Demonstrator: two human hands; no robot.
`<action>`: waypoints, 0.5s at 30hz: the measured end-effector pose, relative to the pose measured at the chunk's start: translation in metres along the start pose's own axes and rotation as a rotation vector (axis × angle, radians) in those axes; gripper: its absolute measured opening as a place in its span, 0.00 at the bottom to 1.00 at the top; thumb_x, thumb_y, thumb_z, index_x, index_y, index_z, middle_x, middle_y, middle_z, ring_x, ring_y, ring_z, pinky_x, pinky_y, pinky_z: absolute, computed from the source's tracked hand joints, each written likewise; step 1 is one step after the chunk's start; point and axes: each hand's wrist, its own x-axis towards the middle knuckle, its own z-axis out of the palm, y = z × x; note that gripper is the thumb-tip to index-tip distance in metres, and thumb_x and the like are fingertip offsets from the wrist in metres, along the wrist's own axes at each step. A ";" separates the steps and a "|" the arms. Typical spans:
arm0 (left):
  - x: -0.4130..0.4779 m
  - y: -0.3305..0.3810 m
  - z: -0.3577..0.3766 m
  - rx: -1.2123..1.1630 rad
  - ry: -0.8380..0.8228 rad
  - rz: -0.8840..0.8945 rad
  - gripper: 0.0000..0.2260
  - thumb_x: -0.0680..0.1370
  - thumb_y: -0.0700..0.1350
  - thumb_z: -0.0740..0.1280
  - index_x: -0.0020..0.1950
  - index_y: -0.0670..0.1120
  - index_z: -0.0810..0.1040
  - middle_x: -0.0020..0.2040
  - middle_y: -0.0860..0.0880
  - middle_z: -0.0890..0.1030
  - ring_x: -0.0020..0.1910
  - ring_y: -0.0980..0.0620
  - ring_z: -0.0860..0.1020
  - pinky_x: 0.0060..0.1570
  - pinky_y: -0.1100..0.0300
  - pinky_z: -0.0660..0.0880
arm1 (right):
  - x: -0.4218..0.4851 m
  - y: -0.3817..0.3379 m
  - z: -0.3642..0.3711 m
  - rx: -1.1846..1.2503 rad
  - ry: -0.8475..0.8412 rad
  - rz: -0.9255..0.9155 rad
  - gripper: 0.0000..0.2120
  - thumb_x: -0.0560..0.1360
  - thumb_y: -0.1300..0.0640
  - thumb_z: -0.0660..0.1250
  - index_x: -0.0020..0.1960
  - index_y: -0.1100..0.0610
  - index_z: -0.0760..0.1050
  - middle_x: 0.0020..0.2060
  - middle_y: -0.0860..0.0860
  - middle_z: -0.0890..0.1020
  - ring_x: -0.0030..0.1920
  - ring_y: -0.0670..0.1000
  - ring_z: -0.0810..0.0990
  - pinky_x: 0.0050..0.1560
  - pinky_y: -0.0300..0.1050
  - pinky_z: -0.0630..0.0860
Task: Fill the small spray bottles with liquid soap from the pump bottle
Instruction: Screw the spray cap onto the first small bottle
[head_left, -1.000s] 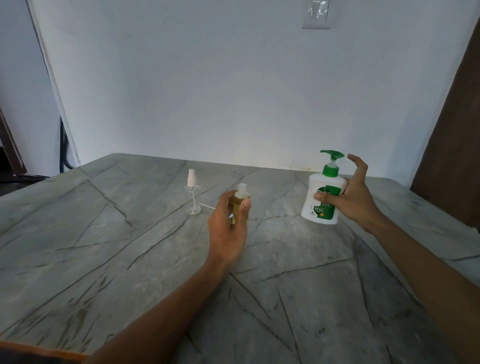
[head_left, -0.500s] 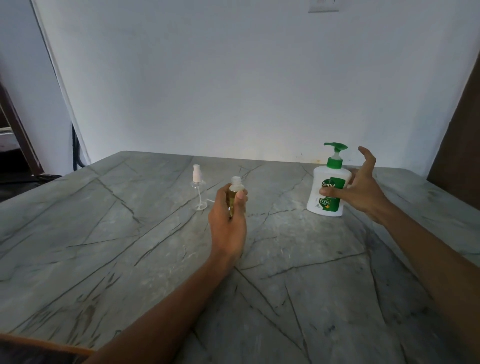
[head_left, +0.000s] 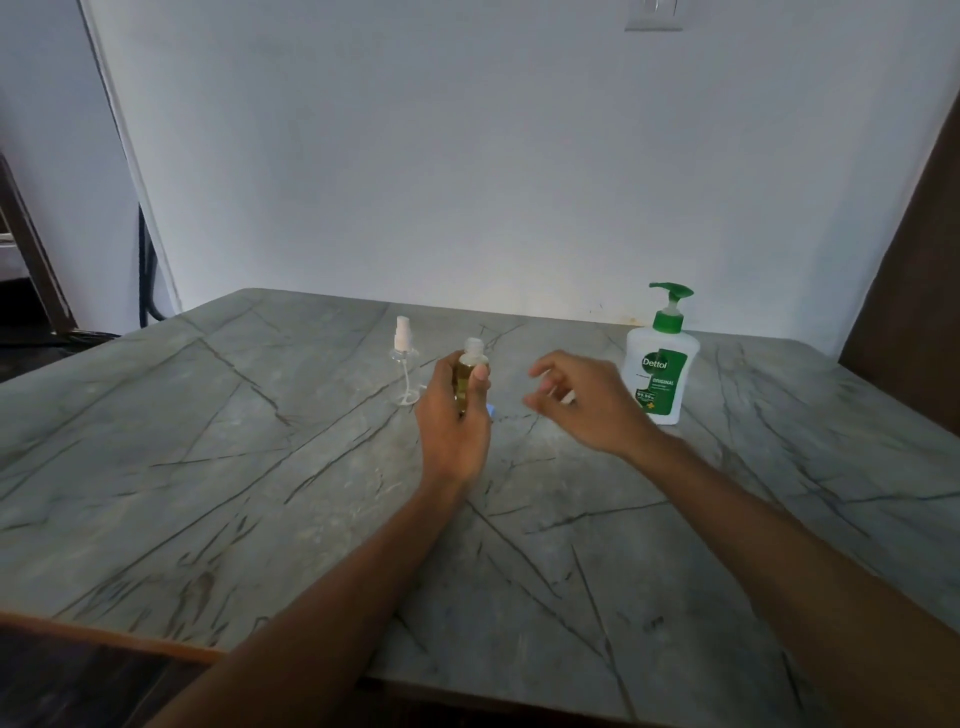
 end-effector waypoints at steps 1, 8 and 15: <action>0.001 -0.003 0.000 0.021 0.003 0.002 0.12 0.81 0.55 0.60 0.58 0.50 0.74 0.49 0.51 0.81 0.47 0.57 0.79 0.46 0.61 0.78 | 0.006 -0.001 0.011 -0.026 -0.041 -0.008 0.15 0.74 0.51 0.73 0.58 0.55 0.78 0.44 0.49 0.83 0.41 0.43 0.81 0.40 0.29 0.74; 0.002 -0.007 0.001 0.051 -0.008 0.052 0.14 0.81 0.52 0.61 0.61 0.46 0.75 0.49 0.53 0.81 0.48 0.60 0.79 0.46 0.63 0.78 | 0.036 -0.009 0.063 -0.126 -0.159 -0.022 0.10 0.76 0.56 0.70 0.54 0.60 0.78 0.47 0.56 0.83 0.44 0.50 0.81 0.51 0.47 0.80; 0.004 -0.009 0.000 0.044 -0.032 0.112 0.15 0.80 0.52 0.64 0.62 0.44 0.75 0.48 0.54 0.81 0.47 0.60 0.80 0.45 0.64 0.78 | 0.032 -0.004 0.065 -0.029 -0.149 -0.010 0.07 0.78 0.60 0.67 0.50 0.63 0.80 0.45 0.57 0.84 0.44 0.52 0.82 0.51 0.47 0.80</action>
